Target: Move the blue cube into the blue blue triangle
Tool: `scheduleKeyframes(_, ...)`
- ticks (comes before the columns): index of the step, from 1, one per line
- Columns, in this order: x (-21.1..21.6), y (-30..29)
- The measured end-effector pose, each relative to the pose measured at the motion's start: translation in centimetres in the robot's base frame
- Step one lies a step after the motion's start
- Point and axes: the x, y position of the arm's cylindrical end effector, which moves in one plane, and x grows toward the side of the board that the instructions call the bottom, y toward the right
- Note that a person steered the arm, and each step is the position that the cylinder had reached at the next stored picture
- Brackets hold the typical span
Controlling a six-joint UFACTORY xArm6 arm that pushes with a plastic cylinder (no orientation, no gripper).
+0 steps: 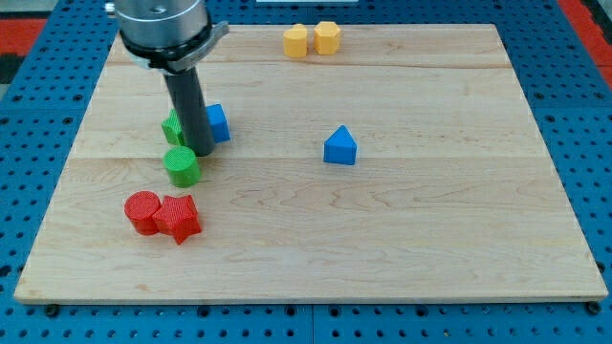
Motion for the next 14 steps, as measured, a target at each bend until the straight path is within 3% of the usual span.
scheduleKeyframes(1,-2.7,-1.1)
scheduleKeyframes(2,-5.8,1.9)
scheduleKeyframes(4,-8.0,5.4)
scheduleKeyframes(5,-11.5,6.7)
scheduleKeyframes(6,-8.6,9.1)
scheduleKeyframes(8,-6.8,4.6)
scheduleKeyframes(9,-4.8,10.7)
scheduleKeyframes(11,-1.9,12.4)
scheduleKeyframes(13,-1.7,21.7)
scheduleKeyframes(14,0.7,23.6)
